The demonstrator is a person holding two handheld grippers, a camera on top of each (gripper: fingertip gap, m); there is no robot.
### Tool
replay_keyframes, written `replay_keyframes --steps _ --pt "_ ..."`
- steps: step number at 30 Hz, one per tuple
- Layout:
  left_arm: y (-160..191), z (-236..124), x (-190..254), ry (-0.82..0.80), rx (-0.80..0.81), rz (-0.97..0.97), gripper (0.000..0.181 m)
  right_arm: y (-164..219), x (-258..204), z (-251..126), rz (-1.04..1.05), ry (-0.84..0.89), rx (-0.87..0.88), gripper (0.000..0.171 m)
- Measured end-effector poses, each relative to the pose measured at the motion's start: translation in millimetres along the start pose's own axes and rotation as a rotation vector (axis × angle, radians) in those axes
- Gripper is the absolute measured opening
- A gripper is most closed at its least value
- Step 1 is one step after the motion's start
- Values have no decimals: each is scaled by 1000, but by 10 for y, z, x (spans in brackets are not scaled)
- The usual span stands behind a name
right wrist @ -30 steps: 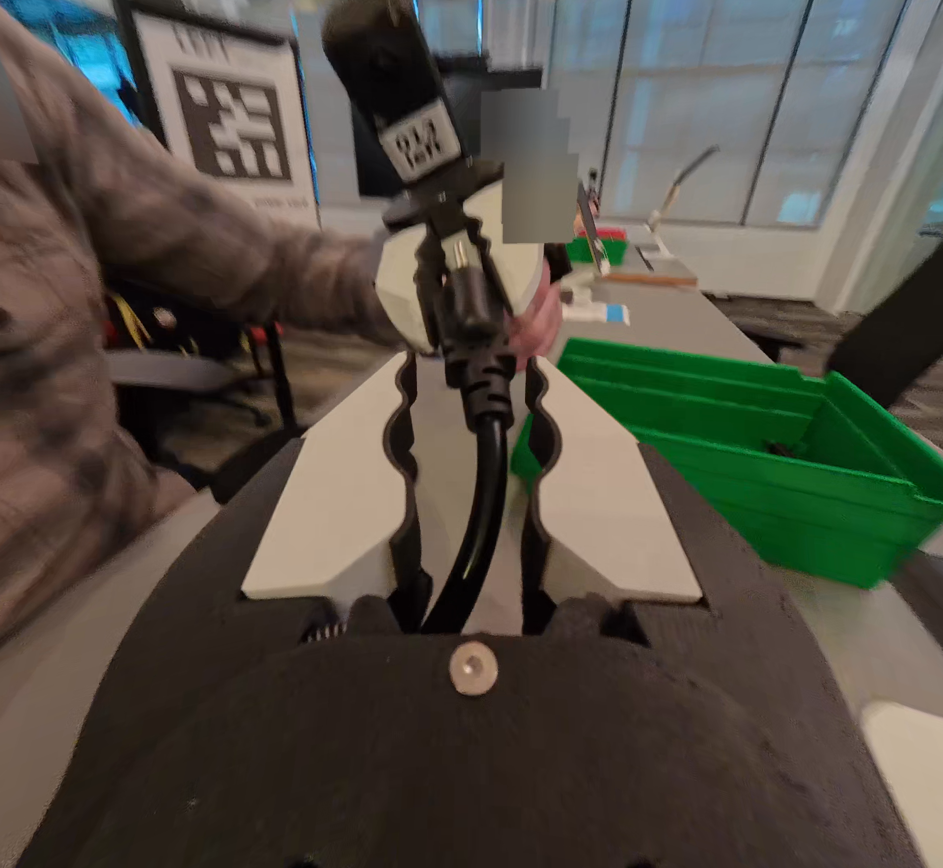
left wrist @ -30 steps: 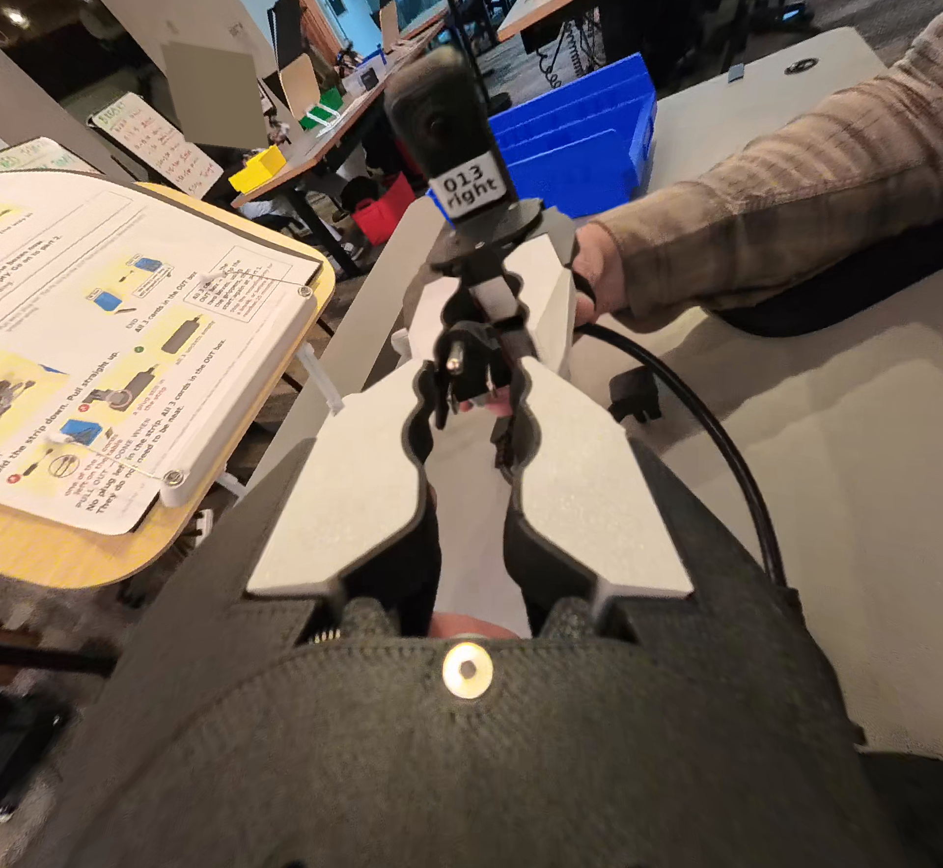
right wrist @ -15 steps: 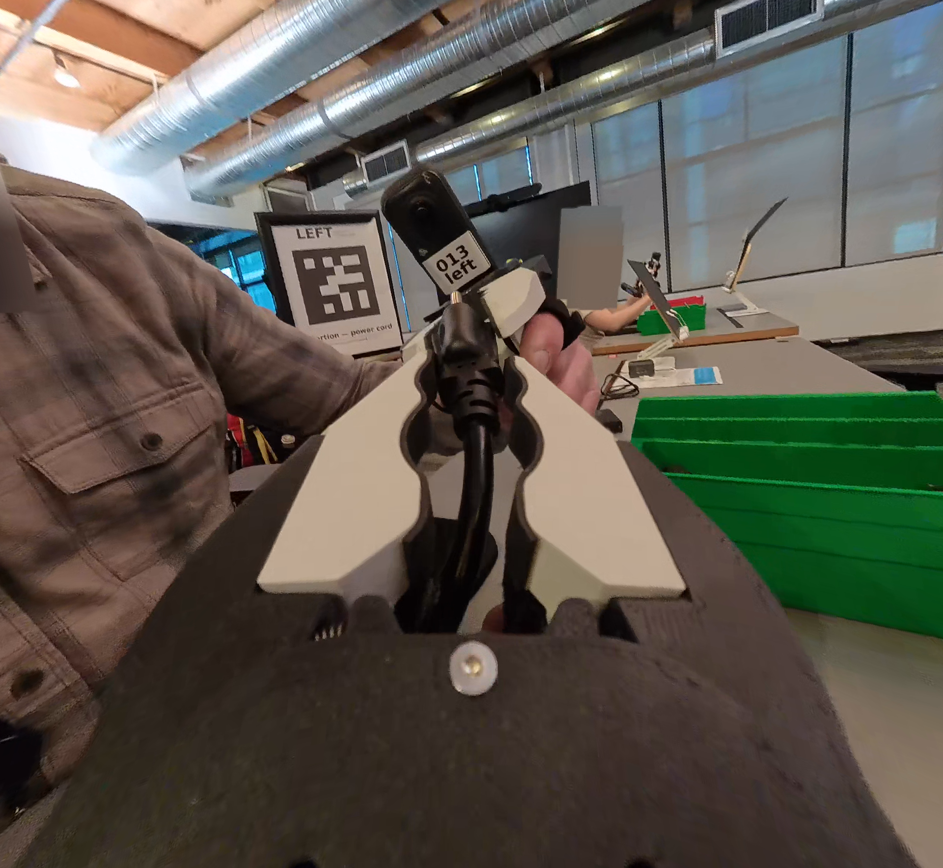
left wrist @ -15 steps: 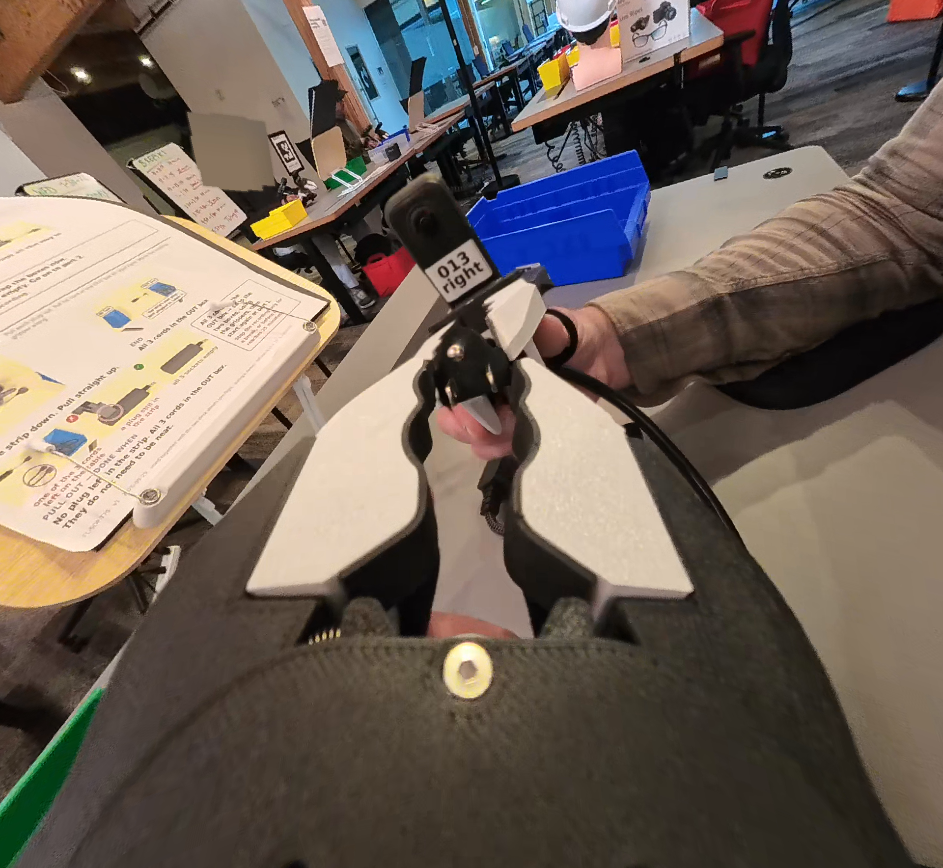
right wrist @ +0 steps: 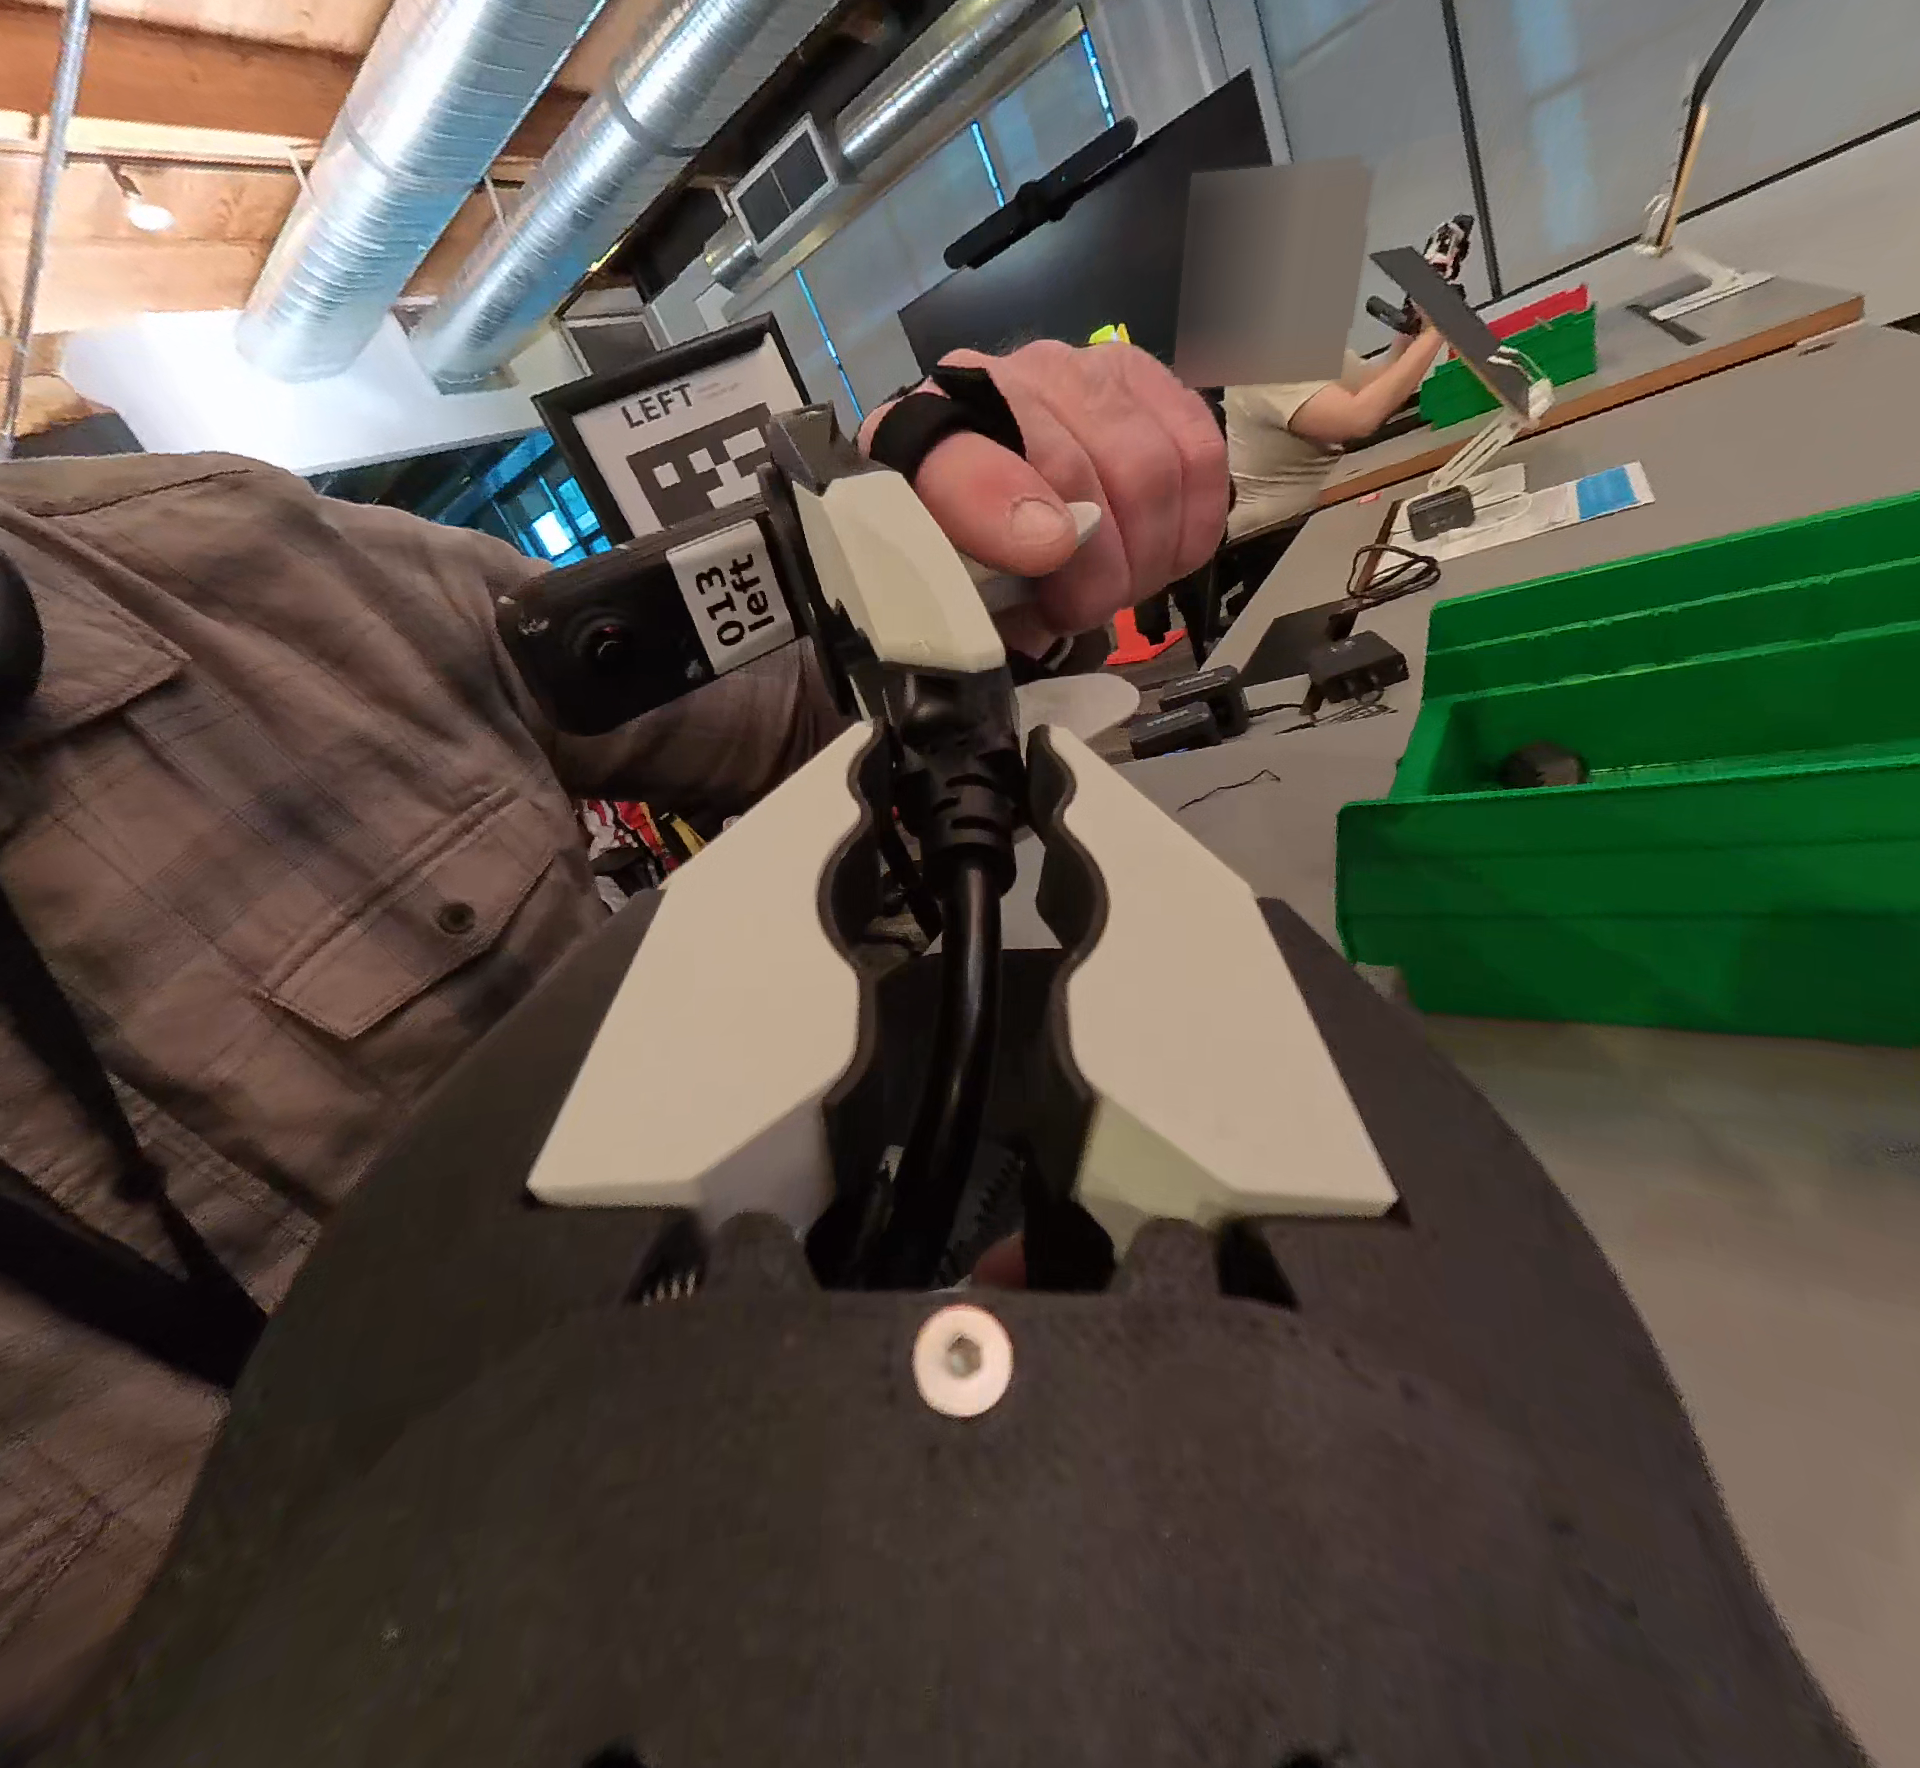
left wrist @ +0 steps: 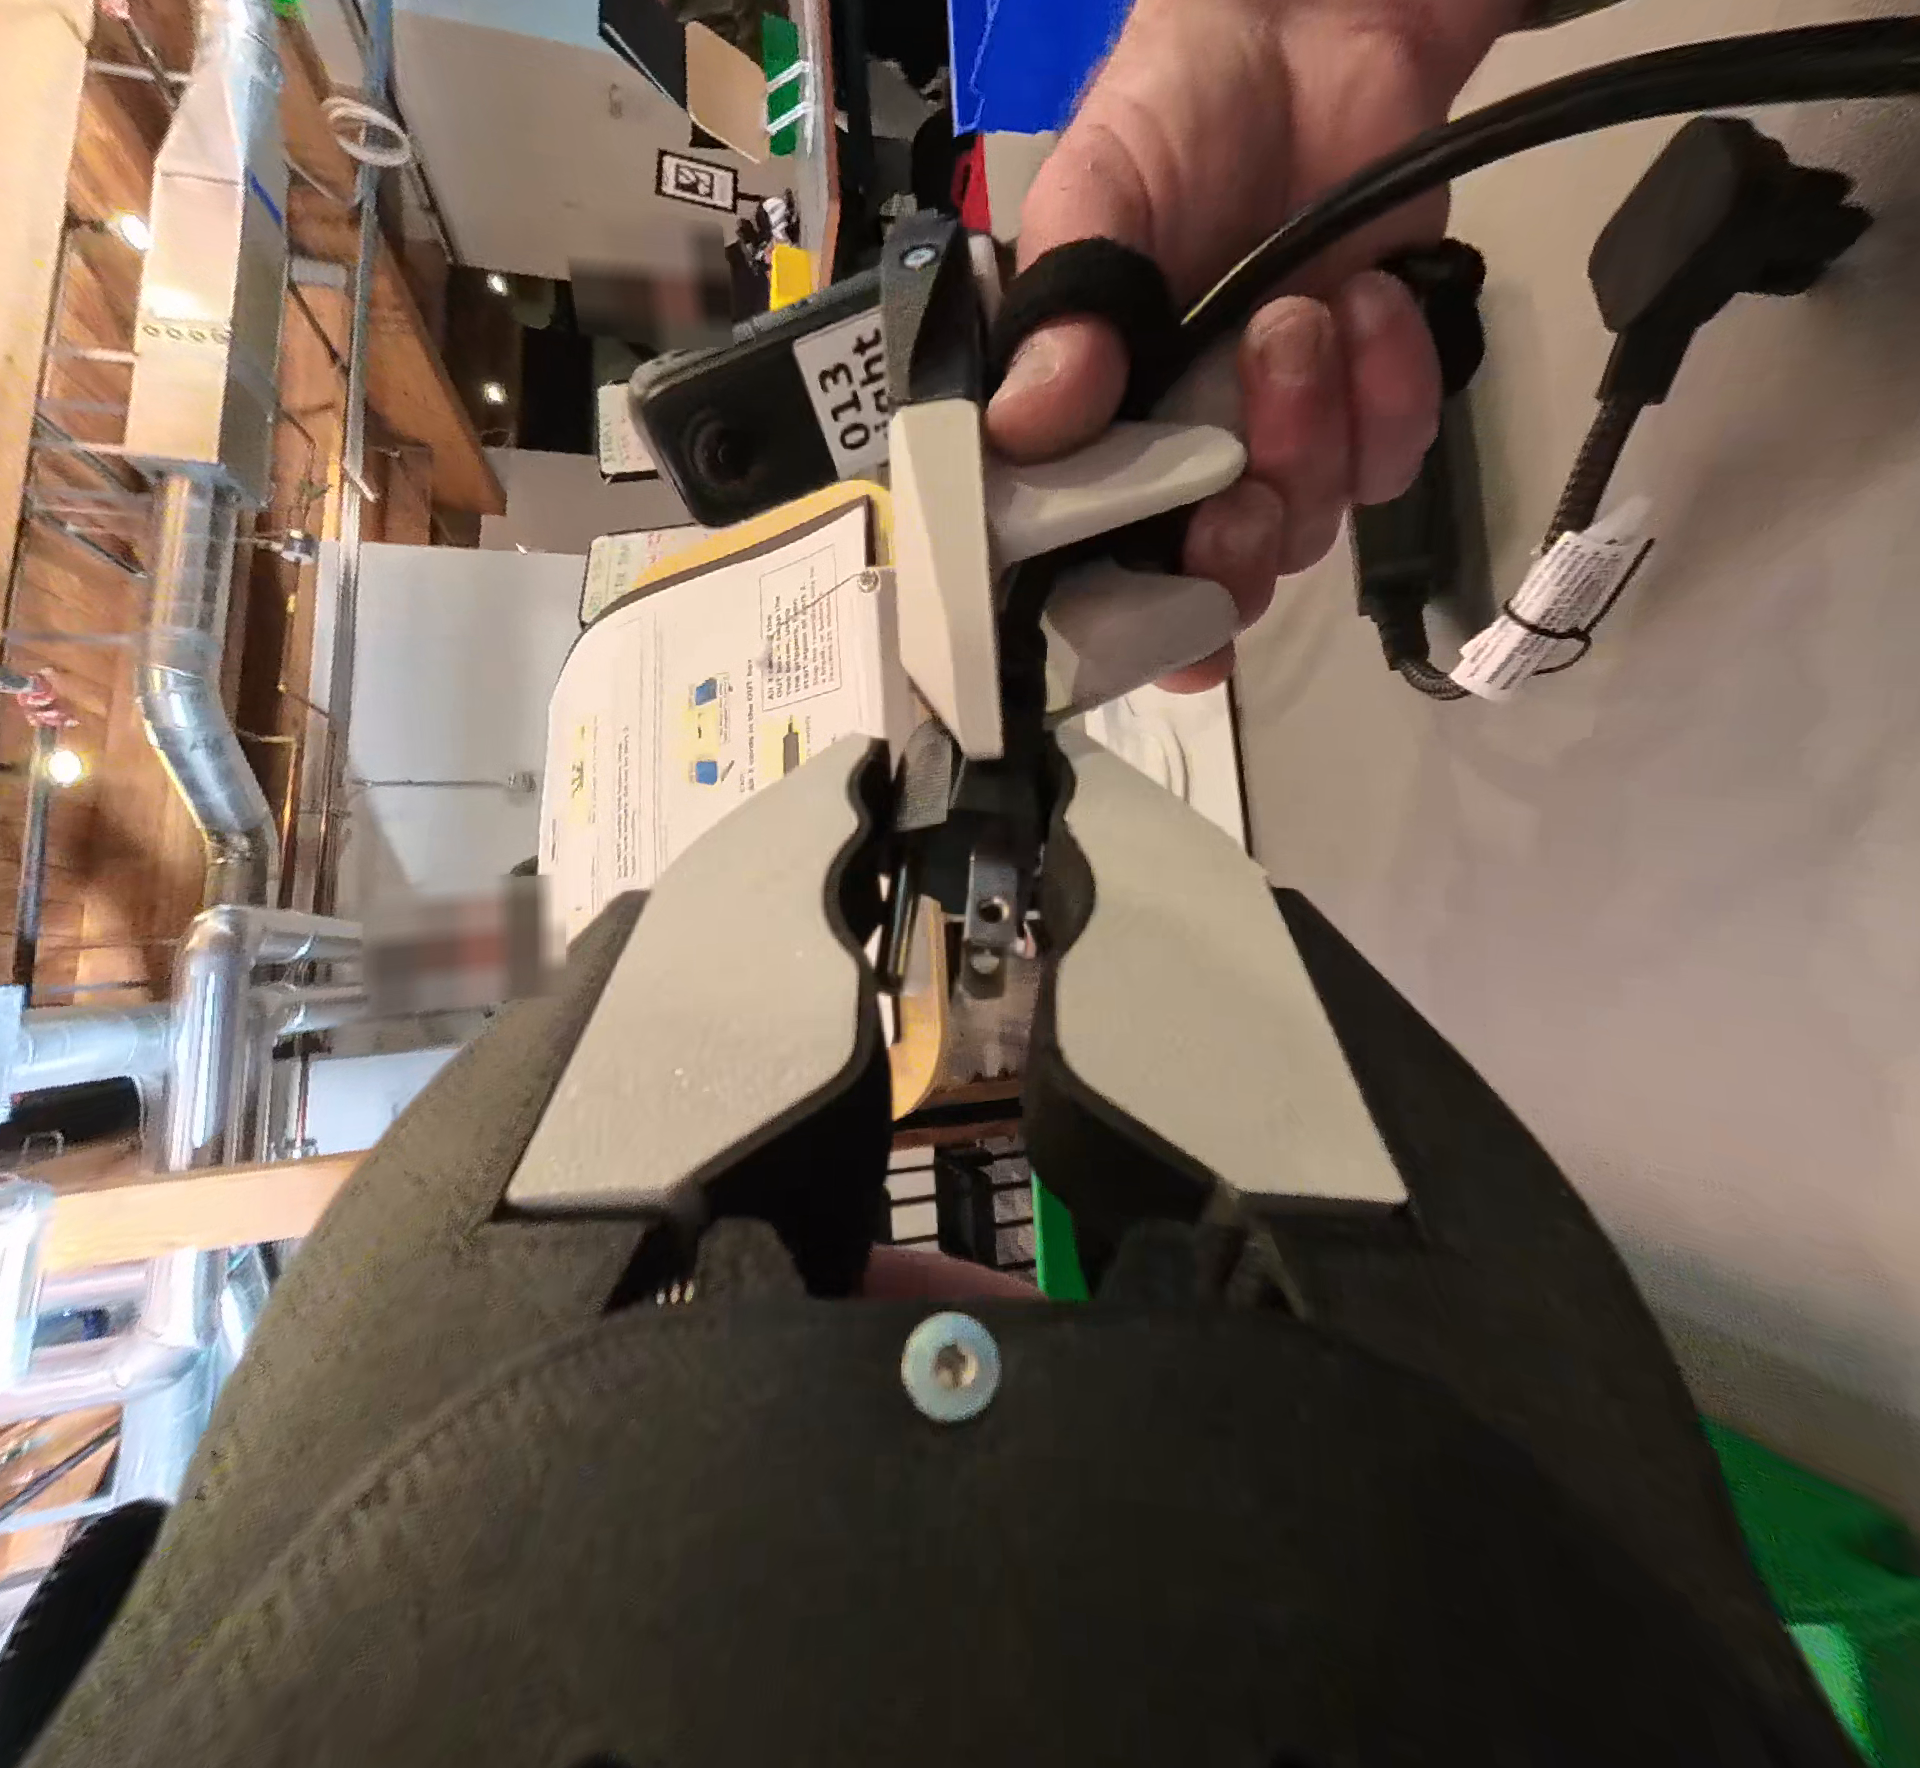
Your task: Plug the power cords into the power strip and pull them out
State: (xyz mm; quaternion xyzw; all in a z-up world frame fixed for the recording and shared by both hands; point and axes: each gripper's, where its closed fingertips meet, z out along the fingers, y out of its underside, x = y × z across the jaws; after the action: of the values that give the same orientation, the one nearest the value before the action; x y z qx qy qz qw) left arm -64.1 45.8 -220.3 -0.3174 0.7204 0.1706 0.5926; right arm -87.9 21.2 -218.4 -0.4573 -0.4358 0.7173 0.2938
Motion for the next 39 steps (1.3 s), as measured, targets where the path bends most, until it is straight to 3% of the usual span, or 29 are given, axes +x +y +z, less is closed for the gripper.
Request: replay_keyframes --steps 4,8,15,20,24,28,31,37,39 --pt "25 -8 -4 -10 -5 -29 24 -13 16 6 -40 27 4 25" --pt "28 -45 -60 -53 7 -106 24 -54 -84 -50 -44 -46 37 58" --pt "-51 -54 -128 -79 75 -259 24 -66 -157 31 -65 -74 62 46" --pt "-50 -52 -123 -65 106 -358 23 -27 -36 45 -117 26 15 34" --pt "-18 -47 -110 -51 91 -314 23 -22 6 42 -144 70 -4 36" --pt "-70 8 51 13 97 -268 24 38 -143 87 -85 -39 -41 60" --pt "-48 38 37 -20 72 -255 23 -30 -52 36 -70 6 2 30" --pt "-58 58 26 -42 78 -338 24 1 -54 35 -81 11 -20 42" --pt "-60 60 15 -56 74 -346 24 -15 -64 33 -79 5 -12 39"
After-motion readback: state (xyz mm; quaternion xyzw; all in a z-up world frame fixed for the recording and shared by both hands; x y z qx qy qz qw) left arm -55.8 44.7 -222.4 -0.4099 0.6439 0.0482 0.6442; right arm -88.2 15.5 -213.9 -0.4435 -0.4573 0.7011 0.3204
